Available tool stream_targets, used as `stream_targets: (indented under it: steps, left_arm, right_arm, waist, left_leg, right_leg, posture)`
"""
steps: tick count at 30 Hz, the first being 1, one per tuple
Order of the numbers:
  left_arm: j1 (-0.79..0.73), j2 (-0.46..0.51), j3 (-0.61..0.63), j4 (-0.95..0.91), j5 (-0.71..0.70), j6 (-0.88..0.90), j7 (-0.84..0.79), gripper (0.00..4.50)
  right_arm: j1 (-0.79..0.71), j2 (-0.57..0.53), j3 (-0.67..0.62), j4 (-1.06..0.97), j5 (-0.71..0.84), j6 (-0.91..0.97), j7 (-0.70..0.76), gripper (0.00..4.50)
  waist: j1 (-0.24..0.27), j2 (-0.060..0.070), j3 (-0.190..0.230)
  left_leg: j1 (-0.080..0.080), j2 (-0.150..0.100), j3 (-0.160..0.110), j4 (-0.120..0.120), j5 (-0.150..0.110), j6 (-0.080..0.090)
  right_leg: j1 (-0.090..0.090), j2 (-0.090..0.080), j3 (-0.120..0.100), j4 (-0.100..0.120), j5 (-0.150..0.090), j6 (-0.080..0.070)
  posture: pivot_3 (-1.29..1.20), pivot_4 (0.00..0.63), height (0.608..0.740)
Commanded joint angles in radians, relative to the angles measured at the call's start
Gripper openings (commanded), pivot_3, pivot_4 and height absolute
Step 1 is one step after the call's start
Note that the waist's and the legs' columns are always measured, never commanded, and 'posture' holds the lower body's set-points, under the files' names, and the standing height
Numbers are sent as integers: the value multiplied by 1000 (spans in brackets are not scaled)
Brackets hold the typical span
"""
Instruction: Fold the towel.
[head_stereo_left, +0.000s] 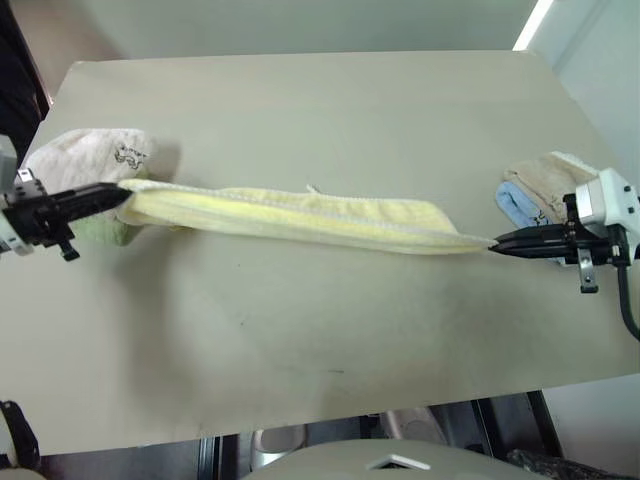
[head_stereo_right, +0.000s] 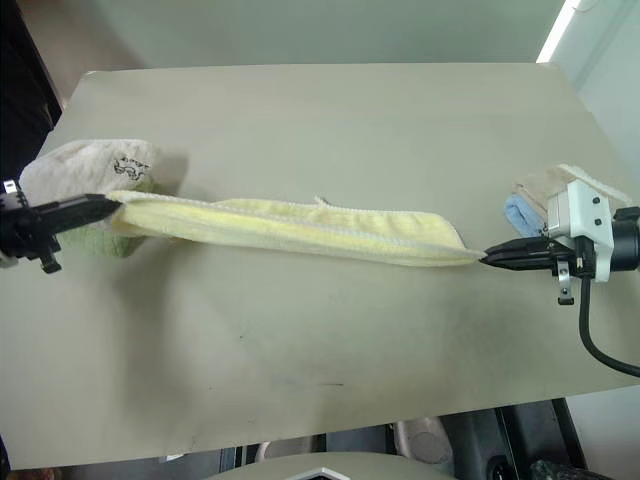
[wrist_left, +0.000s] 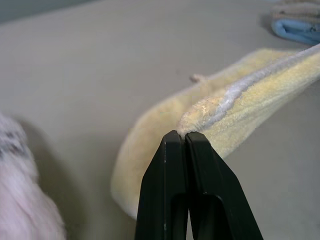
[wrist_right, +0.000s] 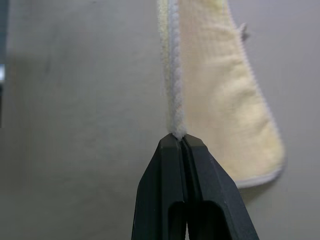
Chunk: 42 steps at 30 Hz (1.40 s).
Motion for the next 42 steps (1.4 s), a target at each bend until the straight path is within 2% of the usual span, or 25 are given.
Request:
stream_targets:
  steps: [1,5,8,11,12,14,17,19,24,31,35,42]
  left_arm:
    - [24,-7,30,-74,-11,12,35,0]
    - [-45,-35,-46,-45,46,-6,102,0]
    - [-151,-75,-130,50,135,-68,170,0]
    - [-253,-113,-208,170,231,-164,209,0]
    - [-288,-126,-235,214,265,-203,220,0]
    - [-348,-148,-283,299,324,-268,232,0]
    - [-424,-173,-347,427,409,-361,258,0]
    - [-459,-184,-378,498,452,-413,271,0]
    - [-534,-217,-408,637,508,-489,309,0]
    - [-565,-231,-419,708,546,-554,319,0]
    - [-577,-240,-410,720,543,-545,316,1016]
    - [-581,-241,-409,728,546,-549,316,3501]
  right_arm:
    - [-17,4,-33,-10,16,5,-16,19]
    - [-149,64,52,96,-60,-10,-80,19]
    - [-257,125,132,209,-146,-39,-107,19]
    - [-327,167,209,319,-243,-114,-105,19]
    - [-355,186,231,363,-269,-129,-108,19]
    - [-402,219,267,446,-319,-161,-116,19]
    - [-465,265,305,563,-394,-213,-156,19]
    - [-495,287,319,628,-433,-246,-178,19]
    - [-560,337,333,768,-507,-321,-239,19]
    - [-584,366,328,834,-544,-372,-257,19]
    - [-588,372,325,856,-556,-386,-268,971]
    - [-592,376,322,867,-561,-394,-266,3345]
  waist:
    - [1,0,0]
    - [-1,0,0]
    - [-1,0,0]
    - [0,0,0]
    - [0,0,0]
    - [0,0,0]
    - [1,0,0]
    - [1,0,0]
    - [0,0,0]
    - [-2,0,0]
    - [-2,0,0]
    - [-3,0,0]
  left_leg:
    - [1,0,0,1,1,1]
    - [6,-1,0,4,4,5]
    - [18,-1,-1,4,6,7]
    - [19,-2,-3,4,6,8]
    - [18,-2,-2,3,6,8]
    - [15,-2,-1,3,5,8]
    - [6,-2,0,3,4,8]
    - [1,-2,0,3,4,8]
    - [-6,-1,0,-2,3,9]
    - [-7,-1,0,-2,3,9]
    - [-7,-1,0,-2,3,9]
    - [-7,-1,0,-1,4,11]
  right_leg:
    - [1,0,0,0,2,-1]
    - [6,1,2,0,10,-5]
    - [17,1,4,0,7,0]
    - [17,1,6,0,9,-2]
    - [15,1,6,0,13,-9]
    - [11,1,8,0,14,-7]
    - [0,1,9,0,14,-2]
    - [-7,1,9,0,20,7]
    - [-15,1,12,-4,20,8]
    - [-17,1,13,-4,20,8]
    - [-17,1,13,-3,23,8]
    - [-16,1,13,-3,27,8]
  posture:
    - [0,150,740]
    - [0,150,740]
    - [0,150,740]
    - [0,150,740]
    - [0,150,740]
    - [0,150,740]
    - [0,150,740]
    - [0,150,740]
    - [0,150,740]
    - [0,150,740]
    - [0,150,740]
    - [0,150,740]
